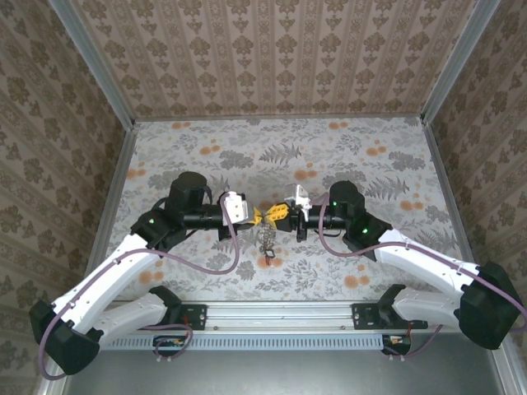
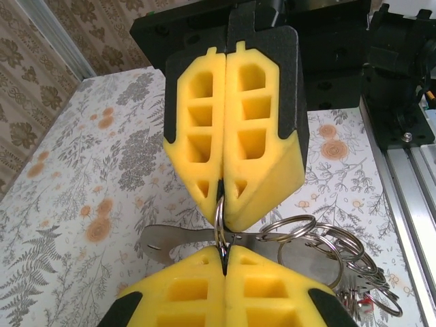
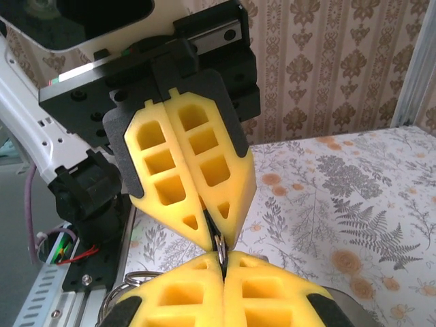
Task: Put the keys on the keyring
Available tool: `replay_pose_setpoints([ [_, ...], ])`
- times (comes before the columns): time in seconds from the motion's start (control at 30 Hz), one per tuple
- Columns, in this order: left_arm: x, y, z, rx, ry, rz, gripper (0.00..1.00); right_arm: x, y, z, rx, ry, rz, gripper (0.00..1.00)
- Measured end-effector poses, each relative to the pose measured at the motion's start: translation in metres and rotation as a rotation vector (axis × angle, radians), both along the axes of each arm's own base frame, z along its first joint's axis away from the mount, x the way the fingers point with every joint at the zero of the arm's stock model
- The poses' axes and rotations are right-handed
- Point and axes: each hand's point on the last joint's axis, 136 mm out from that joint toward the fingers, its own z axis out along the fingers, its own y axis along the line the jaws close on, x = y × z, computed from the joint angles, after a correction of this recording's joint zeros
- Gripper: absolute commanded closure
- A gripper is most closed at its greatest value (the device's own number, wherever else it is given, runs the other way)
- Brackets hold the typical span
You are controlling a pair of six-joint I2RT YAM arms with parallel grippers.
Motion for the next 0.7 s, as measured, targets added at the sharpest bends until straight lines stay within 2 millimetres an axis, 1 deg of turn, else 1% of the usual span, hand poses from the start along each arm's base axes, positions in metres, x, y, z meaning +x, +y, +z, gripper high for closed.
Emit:
replay_pose_setpoints([
  [0.27,0.006,-0.002,0.008,-0.029,-0.017,0.021,1.00,0.006,-0.001,0.010,0.076,-0.008,-0.040,1.00],
  [0.57,0.010,-0.003,0.016,-0.057,-0.026,0.041,0.92,0.012,-0.004,0.022,0.141,-0.031,-0.078,1.00],
  [0.7,0.011,-0.004,0.016,-0.066,-0.008,0.045,0.80,0.014,-0.004,0.029,0.169,-0.047,-0.086,1.00],
])
